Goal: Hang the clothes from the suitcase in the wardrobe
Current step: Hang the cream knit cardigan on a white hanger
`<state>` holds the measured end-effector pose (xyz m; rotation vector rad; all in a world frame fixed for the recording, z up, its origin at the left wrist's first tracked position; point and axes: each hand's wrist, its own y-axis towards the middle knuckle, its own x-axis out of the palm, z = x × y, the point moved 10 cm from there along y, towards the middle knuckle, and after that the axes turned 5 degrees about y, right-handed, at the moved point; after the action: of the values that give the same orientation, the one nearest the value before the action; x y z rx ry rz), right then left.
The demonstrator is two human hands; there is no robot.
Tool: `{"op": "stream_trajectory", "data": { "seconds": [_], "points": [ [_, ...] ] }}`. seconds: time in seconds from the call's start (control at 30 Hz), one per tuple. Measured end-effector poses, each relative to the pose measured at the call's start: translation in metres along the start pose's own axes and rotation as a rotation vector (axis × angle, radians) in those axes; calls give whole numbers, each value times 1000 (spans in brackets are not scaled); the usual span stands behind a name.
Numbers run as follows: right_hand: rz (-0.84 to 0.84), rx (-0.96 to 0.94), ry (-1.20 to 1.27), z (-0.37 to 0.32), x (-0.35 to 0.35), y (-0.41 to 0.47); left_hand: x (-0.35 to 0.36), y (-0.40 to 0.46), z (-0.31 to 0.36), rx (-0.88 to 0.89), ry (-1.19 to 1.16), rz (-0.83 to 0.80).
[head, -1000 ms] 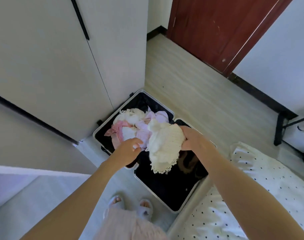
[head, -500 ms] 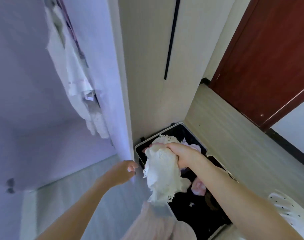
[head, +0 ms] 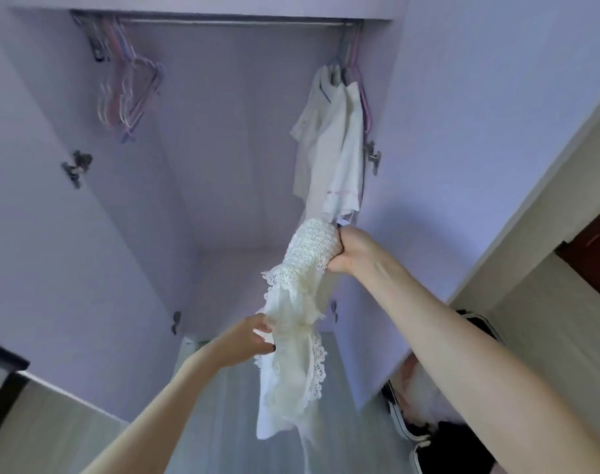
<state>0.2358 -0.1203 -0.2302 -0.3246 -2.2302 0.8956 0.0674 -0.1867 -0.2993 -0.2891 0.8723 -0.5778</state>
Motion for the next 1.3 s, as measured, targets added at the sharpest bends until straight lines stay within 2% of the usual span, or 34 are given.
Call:
{"op": "stream_trajectory", "data": {
  "seconds": [0.07, 0.1, 0.23, 0.37, 0.43, 0.5, 0.57, 0.63, 0.7, 0.77, 0.83, 0.9, 0.97, 1.07, 1.13, 1.2, 1.3],
  "points": [
    [-23, -6, 24, -9, 33, -2, -20, -2, -10, -29, -25, 49],
    [-52, -27, 25, -13, 56, -4, -40, -2, -16, -43, -42, 125],
    [-105, -110, -18, -37, 118, -5, -133, -5, -17, -62, -145, 535],
    [-167, -146, -141, -60, 152, 26, -211, 4, -23, -78, -151, 713],
    [-83, -232, -312, -76, 149, 58, -245, 15, -17, -54, -129, 726],
    [71, -368, -588, -96, 145, 91, -280, 32, -5, -4, -112, 757],
    [109, -442, -900, -106, 153, 116, -312, 51, 13, 51, -114, 778],
    [-38, -402, -1145, -100, 177, 134, -339, 73, 39, 108, -117, 772],
    [-335, -375, -1348, -81, 215, 134, -353, 96, 65, 148, -88, 744],
    [-550, -486, -1546, -72, 255, 133, -363, 120, 84, 156, -11, 719],
    [-495, -657, -1665, -80, 281, 146, -371, 134, 91, 145, 53, 732],
    [-368, -772, -1664, -100, 292, 159, -382, 143, 81, 114, 50, 747],
    [-316, -824, -1648, -114, 302, 170, -389, 153, 63, 49, 93, 710],
    [-325, -875, -1595, -127, 320, 172, -386, 170, 34, -18, 178, 577],
    [-330, -852, -1476, -133, 333, 174, -382, 181, 12, -73, 208, 507],
    [-281, -870, -1392, -142, 341, 178, -390, 186, -11, -129, 277, 546],
    [-221, -975, -1443, -150, 349, 180, -413, 177, -37, -182, 283, 713]
  ]
}}
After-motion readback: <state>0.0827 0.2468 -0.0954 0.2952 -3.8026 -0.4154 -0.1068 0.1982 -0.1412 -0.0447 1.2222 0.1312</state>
